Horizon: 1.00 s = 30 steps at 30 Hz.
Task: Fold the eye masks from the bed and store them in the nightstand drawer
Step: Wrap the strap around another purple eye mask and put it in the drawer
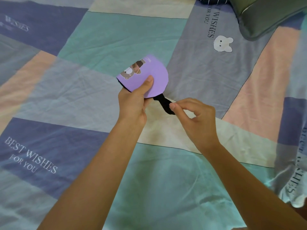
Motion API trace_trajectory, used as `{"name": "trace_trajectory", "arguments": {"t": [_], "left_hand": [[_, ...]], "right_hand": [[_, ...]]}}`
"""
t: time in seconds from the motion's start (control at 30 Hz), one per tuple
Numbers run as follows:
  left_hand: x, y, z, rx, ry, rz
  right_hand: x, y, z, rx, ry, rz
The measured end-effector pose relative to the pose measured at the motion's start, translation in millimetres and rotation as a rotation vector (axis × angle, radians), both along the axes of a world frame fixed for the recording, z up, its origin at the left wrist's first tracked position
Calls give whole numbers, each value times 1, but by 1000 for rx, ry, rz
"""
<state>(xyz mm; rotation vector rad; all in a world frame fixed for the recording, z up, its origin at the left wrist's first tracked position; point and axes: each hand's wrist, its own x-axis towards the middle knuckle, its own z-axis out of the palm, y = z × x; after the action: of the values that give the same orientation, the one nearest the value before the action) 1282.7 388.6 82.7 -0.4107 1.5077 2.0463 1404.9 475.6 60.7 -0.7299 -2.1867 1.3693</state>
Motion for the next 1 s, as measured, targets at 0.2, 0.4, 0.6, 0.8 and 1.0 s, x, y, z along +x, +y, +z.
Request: {"name": "trace_trajectory", "arguments": {"t": [0.2, 0.4, 0.6, 0.8, 1.0], "left_hand": [[-1, -4, -2, -5, -65, 4], [10, -5, -2, 5, -30, -50], [9, -10, -6, -63, 78, -45], [2, -14, -15, -106, 61, 74], [-2, -22, -24, -88, -15, 122]], "right_hand": [[-5, -8, 8, -670, 17, 7], [-18, -9, 1, -281, -121, 67], [-9, -12, -8, 153, -142, 92], [7, -20, 17, -963, -18, 152], [18, 2, 16, -1527, 505, -49]]}}
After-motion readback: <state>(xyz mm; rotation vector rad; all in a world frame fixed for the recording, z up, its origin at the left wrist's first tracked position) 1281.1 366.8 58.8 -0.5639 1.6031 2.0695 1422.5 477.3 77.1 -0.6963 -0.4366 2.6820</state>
